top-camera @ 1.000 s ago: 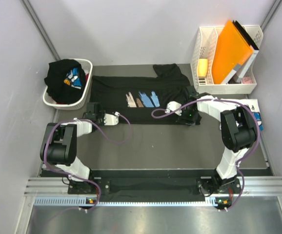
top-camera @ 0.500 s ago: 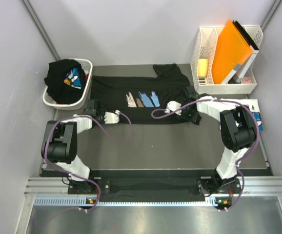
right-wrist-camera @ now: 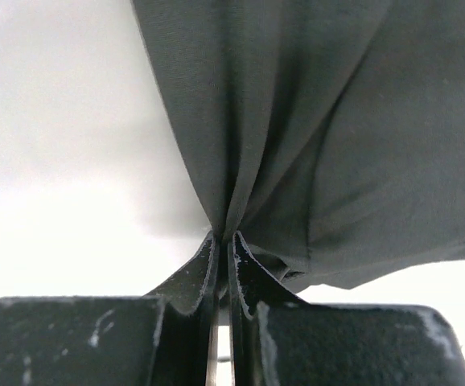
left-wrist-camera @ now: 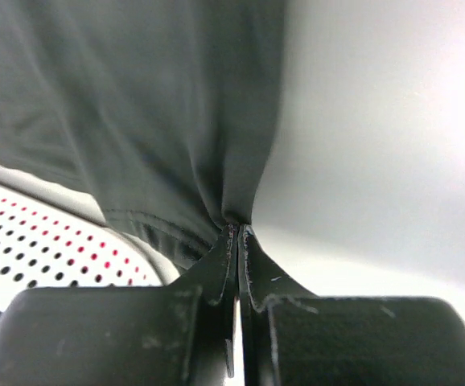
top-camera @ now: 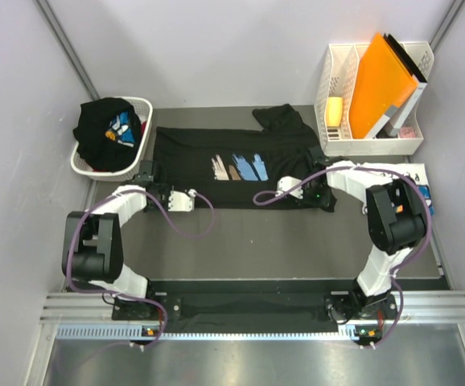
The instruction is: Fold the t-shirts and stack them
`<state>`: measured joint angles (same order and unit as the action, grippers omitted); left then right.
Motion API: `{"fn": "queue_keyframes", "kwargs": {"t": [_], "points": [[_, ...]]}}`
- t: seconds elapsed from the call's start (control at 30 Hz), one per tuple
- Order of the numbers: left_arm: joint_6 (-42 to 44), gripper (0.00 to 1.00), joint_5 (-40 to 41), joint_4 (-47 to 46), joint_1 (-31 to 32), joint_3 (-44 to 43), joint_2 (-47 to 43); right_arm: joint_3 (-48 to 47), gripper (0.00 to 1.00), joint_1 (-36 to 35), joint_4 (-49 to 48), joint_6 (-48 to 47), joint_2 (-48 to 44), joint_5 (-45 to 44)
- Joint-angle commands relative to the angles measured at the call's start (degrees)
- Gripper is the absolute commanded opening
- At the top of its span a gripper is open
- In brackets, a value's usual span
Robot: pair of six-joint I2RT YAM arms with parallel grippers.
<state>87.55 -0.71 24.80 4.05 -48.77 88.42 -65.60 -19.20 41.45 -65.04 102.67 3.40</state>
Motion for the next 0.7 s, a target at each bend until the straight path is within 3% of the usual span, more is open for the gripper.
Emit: {"fn": "queue_keyframes", "kwargs": {"t": [0.0,0.37,0.67], "points": [[3.8,0.00,-2.1,8.5,-0.7,-0.9,-3.0,3.5,0.00,0.6,7.9,-4.3,-4.3,0.8],[6.9,0.00,-4.4,15.3,-0.7,1.1,-6.2,6.5,0.00,-0.4,10.4,-7.6,-7.6,2.4],[13.9,0.00,-10.0,26.3,-0.6,-0.6,-9.1,6.3,0.00,-3.4,11.1,-8.9,-7.7,3.5]]}}
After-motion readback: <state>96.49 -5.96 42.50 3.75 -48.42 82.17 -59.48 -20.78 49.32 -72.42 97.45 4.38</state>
